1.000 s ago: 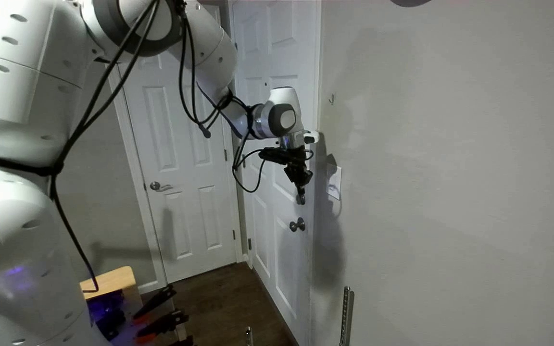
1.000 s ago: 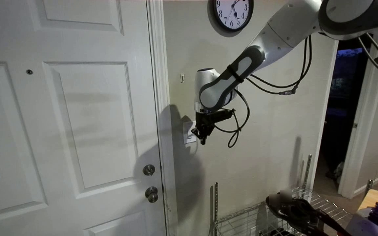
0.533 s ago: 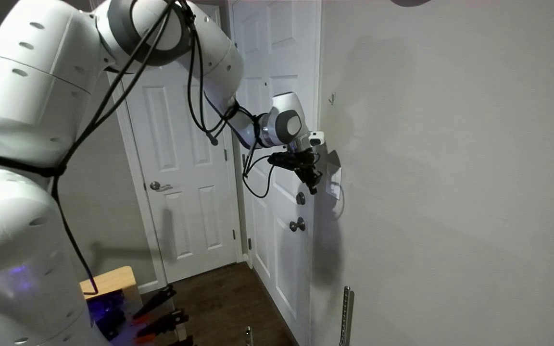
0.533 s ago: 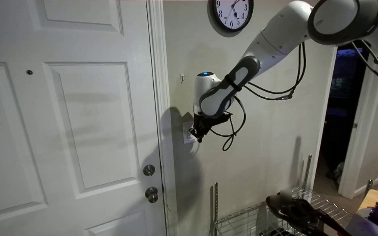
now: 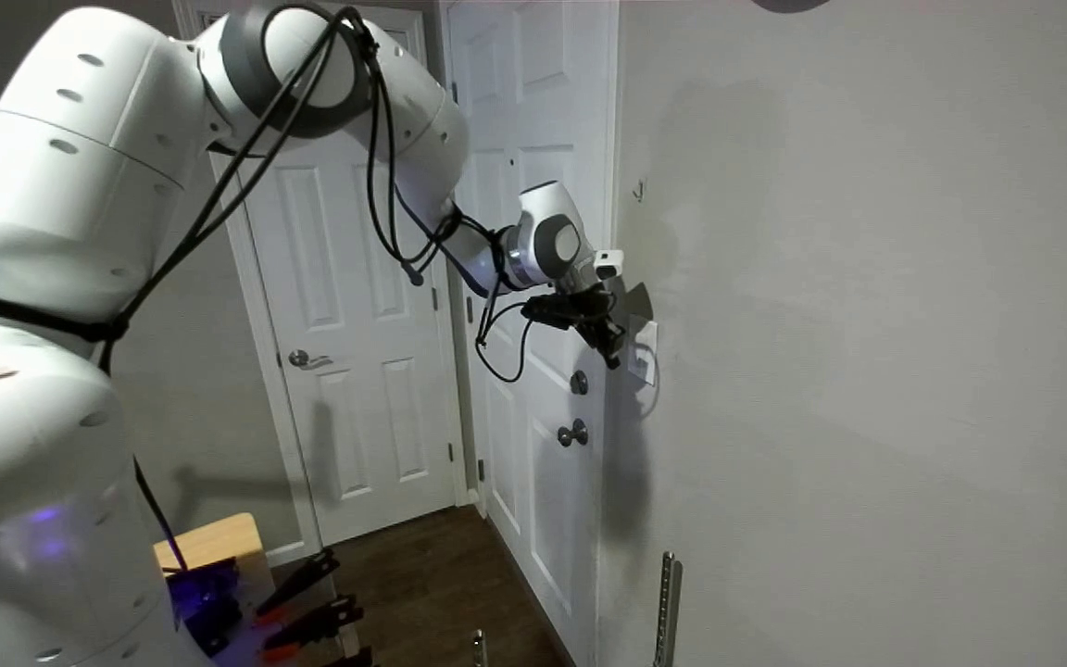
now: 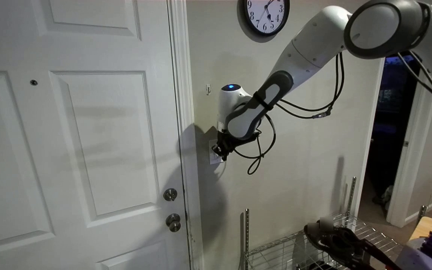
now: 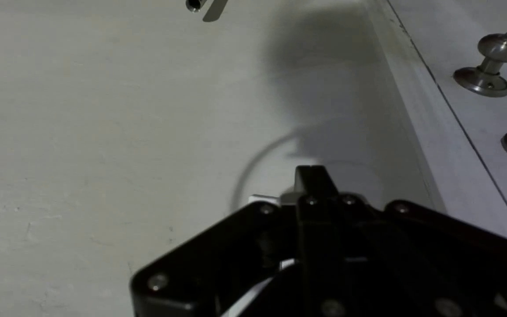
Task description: Turn off the light switch.
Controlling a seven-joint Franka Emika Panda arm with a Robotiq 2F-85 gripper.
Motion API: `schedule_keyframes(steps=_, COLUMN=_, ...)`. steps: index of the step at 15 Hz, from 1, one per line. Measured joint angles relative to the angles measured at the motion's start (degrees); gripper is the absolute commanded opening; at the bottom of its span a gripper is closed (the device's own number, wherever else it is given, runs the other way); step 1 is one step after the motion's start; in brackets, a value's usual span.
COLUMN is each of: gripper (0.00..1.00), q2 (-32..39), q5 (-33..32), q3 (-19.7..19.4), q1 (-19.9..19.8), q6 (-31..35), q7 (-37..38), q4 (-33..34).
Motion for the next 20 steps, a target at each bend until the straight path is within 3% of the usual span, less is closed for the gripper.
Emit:
schedule_keyframes(steps=12, gripper=0.01, q2=6.7, q5=-0.3, q3=-3.8, q1=1.6, q6=0.0, q7=1.1, q4=8.7)
schedule_keyframes(steps=20, gripper=0.01, q2=7.7, q5=-1.5, q3=-6.0, q1=3.9, q6=0.0, q7=3.5, q4=9.6)
